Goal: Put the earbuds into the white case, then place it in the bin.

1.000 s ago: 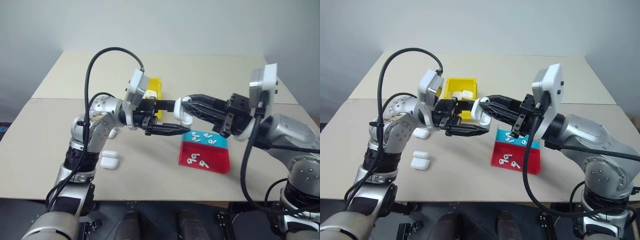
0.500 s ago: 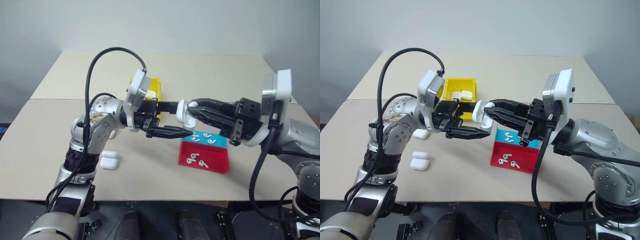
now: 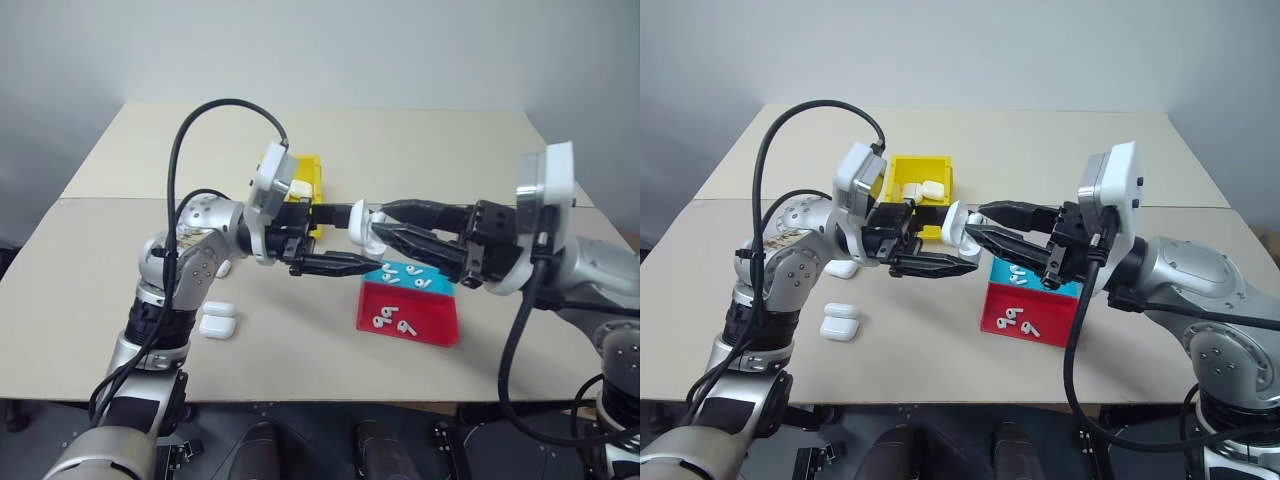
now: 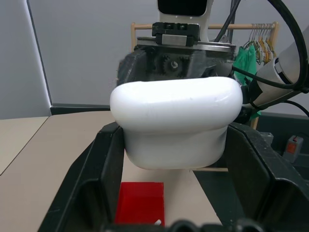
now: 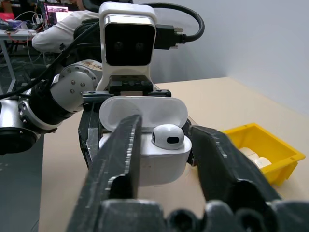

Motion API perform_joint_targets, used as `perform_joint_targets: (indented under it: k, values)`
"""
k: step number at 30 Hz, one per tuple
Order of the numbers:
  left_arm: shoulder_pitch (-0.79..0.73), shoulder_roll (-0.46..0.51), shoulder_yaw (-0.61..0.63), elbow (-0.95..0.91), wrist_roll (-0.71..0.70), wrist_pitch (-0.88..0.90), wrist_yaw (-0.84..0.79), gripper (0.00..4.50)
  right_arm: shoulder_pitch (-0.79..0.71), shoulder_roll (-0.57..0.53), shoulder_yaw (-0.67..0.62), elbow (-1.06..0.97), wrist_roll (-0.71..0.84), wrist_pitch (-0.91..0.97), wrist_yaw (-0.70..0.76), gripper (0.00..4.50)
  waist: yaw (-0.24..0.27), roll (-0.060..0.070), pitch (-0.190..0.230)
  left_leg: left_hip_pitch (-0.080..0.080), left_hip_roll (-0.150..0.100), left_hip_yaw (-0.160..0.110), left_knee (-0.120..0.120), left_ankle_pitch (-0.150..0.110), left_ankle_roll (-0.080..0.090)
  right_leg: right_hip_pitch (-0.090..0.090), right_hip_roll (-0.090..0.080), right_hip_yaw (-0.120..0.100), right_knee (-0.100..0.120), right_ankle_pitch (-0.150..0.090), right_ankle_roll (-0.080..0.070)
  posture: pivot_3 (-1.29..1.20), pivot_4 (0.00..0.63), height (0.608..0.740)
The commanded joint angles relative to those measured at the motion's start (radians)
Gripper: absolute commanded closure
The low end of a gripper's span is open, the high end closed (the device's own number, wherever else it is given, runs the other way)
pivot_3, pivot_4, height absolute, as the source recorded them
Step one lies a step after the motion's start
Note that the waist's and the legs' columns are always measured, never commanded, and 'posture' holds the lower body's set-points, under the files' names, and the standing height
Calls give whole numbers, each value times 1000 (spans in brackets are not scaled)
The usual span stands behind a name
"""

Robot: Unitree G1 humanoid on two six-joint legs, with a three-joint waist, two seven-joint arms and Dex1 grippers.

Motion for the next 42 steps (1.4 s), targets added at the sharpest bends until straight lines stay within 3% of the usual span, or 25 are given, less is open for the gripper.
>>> perform_joint_targets:
  k: [1,2,10,14,19,22,25,30,39,42]
  values:
    - [-22,-7,42,-25,-22,-29,16,1711,-1,-19,11,-18,31,12,5,1191,0,0,0,0,0,0,0,0,0,0,0,0,0,0,0,0,150,740]
    - [-22,-8,41,-24,-21,-29,17,1711,0,-21,9,-17,32,10,1,894,0,0,0,0,0,0,0,0,0,0,0,0,0,0,0,0,150,740]
    - [-23,-9,41,-26,-24,-28,20,1711,-26,-77,-74,75,35,-3,0,894,0,0,0,0,0,0,0,0,0,0,0,0,0,0,0,0,150,740]
    - [-11,-4,43,-49,-33,-19,22,1711,-50,-225,-95,212,-38,-13,161,894,2,0,0,0,0,0,0,0,0,1,0,0,-1,0,0,0,150,740]
    - [4,5,42,-76,-37,-14,26,1711,-85,-393,33,342,-215,-83,403,894,2,0,0,0,0,1,-1,0,0,0,0,0,-1,0,0,0,150,740]
    - [16,11,45,-100,-47,-6,26,1711,-148,-457,297,408,-570,-271,500,894,-9,1,0,1,0,2,-1,0,0,0,0,2,-1,0,0,0,150,740]
    - [24,10,42,-119,-55,1,28,1711,-260,-405,493,528,-827,-405,549,894,-13,1,0,2,1,4,-1,0,0,-1,0,3,-1,0,0,0,150,740]
    - [34,11,34,-132,-62,-2,29,1711,-439,-252,674,784,-1054,-583,668,894,-16,2,1,1,0,5,-1,0,0,-2,0,4,0,0,0,0,150,740]
    - [58,5,36,-145,-63,-13,44,1711,-649,-32,786,1275,-1270,-862,758,894,0,2,1,1,0,6,-1,0,0,-2,0,4,-2,0,0,0,150,740]
    - [62,4,38,-146,-61,-17,49,1711,-689,17,785,1398,-1294,-920,778,1483,0,2,1,1,1,6,-1,0,0,-2,0,4,-2,0,0,0,150,740]
